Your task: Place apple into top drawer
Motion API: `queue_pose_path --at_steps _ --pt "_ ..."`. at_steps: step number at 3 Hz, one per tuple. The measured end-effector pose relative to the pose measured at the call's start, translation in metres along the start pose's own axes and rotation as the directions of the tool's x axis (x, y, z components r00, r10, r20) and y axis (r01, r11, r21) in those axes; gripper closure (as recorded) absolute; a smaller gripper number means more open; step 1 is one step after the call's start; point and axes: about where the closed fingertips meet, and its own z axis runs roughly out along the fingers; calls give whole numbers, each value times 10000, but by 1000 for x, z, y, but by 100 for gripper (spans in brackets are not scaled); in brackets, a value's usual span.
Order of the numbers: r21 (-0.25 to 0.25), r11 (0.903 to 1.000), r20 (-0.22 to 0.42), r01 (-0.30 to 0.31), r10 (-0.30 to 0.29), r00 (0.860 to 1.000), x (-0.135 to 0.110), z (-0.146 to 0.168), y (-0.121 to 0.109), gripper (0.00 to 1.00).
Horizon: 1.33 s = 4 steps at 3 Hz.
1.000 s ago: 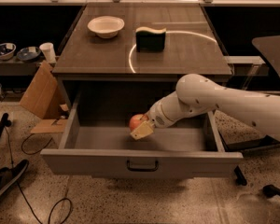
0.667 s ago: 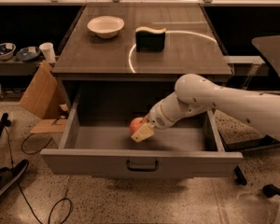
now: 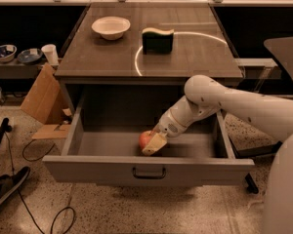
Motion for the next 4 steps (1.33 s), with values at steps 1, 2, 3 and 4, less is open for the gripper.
queue_pose_path --at_steps 1,2,3,4 --pt "-513 9986 -159 86 -94 9998 10 2 2 82" --pt "-650 9978 -143 87 -96 9999 20 1 3 58" --pt "-430 9991 -20 26 -27 10000 27 -4 2 35" --pt "417 9985 408 -368 351 9985 38 -23 -1 4"
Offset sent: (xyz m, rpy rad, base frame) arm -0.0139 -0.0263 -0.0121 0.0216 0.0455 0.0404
